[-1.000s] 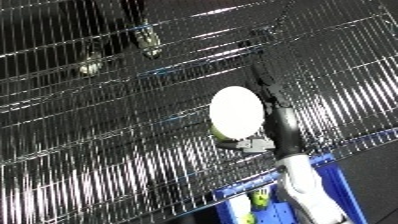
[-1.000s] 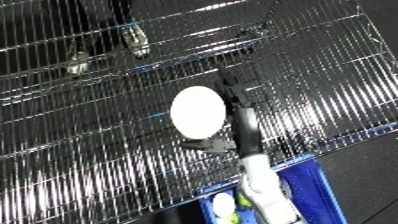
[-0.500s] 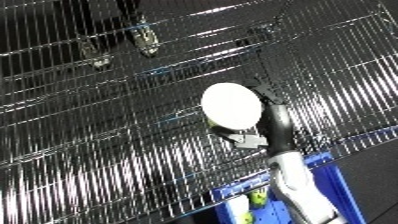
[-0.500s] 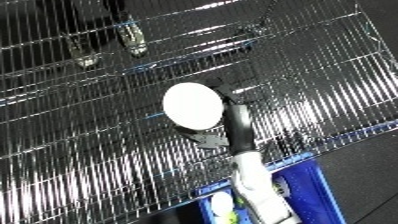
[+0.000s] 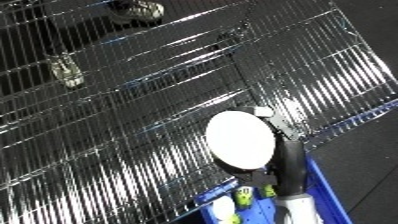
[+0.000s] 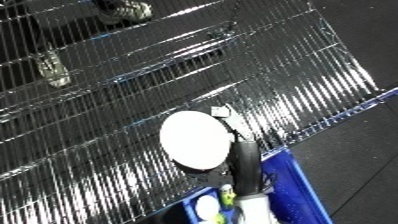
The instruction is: Pick up the object and place it into the box
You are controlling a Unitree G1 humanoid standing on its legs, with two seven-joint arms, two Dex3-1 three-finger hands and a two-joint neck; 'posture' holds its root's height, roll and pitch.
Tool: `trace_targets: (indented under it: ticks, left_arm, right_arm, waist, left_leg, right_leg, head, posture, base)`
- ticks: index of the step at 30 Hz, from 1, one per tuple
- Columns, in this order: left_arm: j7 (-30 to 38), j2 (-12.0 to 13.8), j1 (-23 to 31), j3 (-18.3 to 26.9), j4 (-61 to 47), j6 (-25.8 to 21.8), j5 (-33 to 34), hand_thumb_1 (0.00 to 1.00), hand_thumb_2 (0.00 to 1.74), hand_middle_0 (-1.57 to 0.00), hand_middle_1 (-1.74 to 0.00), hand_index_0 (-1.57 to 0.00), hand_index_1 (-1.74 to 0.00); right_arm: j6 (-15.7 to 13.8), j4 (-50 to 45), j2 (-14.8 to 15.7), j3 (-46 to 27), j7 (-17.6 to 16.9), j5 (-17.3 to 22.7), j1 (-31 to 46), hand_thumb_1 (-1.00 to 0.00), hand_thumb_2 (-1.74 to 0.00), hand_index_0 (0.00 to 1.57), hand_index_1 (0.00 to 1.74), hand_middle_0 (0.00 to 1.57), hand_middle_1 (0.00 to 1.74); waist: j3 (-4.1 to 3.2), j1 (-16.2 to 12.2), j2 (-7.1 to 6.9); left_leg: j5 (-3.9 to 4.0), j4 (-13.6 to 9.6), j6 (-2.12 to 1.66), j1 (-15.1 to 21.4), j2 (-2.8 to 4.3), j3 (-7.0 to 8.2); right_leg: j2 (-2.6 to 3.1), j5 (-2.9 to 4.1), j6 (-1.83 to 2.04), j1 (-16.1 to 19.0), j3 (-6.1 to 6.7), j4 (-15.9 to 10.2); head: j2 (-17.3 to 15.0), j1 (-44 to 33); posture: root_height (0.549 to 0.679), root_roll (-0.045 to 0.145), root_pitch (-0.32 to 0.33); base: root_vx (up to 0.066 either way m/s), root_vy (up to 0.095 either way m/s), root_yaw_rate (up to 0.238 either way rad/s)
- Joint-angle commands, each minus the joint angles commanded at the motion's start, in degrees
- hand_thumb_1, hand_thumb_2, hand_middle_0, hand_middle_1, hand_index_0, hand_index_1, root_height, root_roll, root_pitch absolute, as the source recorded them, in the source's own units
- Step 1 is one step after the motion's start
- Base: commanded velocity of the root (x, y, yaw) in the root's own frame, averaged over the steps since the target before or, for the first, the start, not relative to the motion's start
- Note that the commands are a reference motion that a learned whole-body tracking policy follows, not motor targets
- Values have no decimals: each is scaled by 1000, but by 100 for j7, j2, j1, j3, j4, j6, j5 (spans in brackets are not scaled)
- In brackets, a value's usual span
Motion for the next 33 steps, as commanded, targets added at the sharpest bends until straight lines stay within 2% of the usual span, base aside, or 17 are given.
trace_targets:
  ticks: [3, 7, 14, 21, 24, 28, 33]
  left_arm:
    - [-31, 4, 120, 125, -57, 4, 52, 1000, 1740, -1570, -1740, -1570, -1740]
    - [-92, 7, 209, 284, -88, 36, 104, 1000, 1740, -1570, -1740, -1570, -1740]
    - [-108, -15, 276, 434, -78, 50, 128, 1000, 1740, -1570, -1740, -1570, -1740]
    - [-64, -241, 420, 463, -55, -193, 73, 1000, 1740, -1570, -1740, -1570, -1740]
    - [-1, -334, 463, 471, -45, -298, 26, 1000, 1740, -1570, -1740, -1570, -1740]
    - [59, -444, 549, 481, 7, -430, -56, 1000, 1740, -1570, -1740, -1570, -1740]
    - [-20, -539, 662, 453, 104, -574, -113, 1000, 1740, -1570, -1740, -1570, -1740]
  right_arm:
    - [-57, -297, 5, -124, -115, -182, 415, -750, -1305, 1178, 1305, 1178, 1305]
    - [-197, -502, -23, -338, -237, -178, 859, -750, -1305, 1178, 1305, 1178, 1305]
    - [-369, -674, -84, -773, -379, -57, 1520, -750, -1305, 1178, 1305, 1178, 1305]
    - [-458, -686, -433, -1303, -365, -110, 2171, -750, -1305, 1178, 1305, 1178, 1305]
    - [-453, -667, -585, -1496, -320, -107, 2358, -750, -1305, 1178, 1305, 1178, 1305]
    - [-494, -534, -728, -1699, -221, -87, 2602, -750, -1305, 1178, 1305, 1178, 1305]
    - [-618, -277, -864, -1942, -261, -86, 2819, -750, -1305, 1178, 1305, 1178, 1305]
  waist:
    - [0, -102, -46]
    - [0, -241, -88]
    - [0, -567, -64]
    - [0, -1001, 151]
    - [0, -1187, 261]
    - [0, -1387, 380]
    - [0, -1521, 492]
  left_leg:
    - [-17, -48, 13, 107, 39, 31]
    - [-53, -116, 25, 289, 92, 93]
    - [-130, -250, 29, 650, 184, 277]
    - [-139, -500, -7, 1071, 213, 560]
    - [-133, -612, -24, 1191, 228, 684]
    - [-160, -628, -41, 1294, 255, 825]
    - [-204, -653, -46, 1396, 242, 932]
  right_leg:
    - [27, 35, 14, 106, 46, -104]
    - [47, 81, 42, 296, 115, -266]
    - [19, 149, 81, 618, 285, -533]
    - [-4, 183, 82, 842, 521, -809]
    - [6, 206, 84, 841, 607, -899]
    - [-16, 234, 90, 856, 700, -946]
    - [-45, 250, 112, 887, 804, -1022]
  head:
    - [-77, 227]
    - [-197, 662]
    - [-312, 1435]
    - [-327, 2198]
    - [-601, 2584]
    - [-857, 2977]
    - [-741, 3192]
  posture:
    - [623, 46, 132]
    - [628, 47, 121]
    - [636, 55, 97]
    - [642, 75, 83]
    - [643, 81, 86]
    - [644, 89, 85]
    - [646, 97, 86]
  base:
    - [-52, -14, -173]
    - [-53, -8, -191]
    - [-36, 49, -245]
    - [-16, 142, -256]
    - [-29, 162, -226]
    - [-4, 138, -213]
    - [-8, 70, -125]
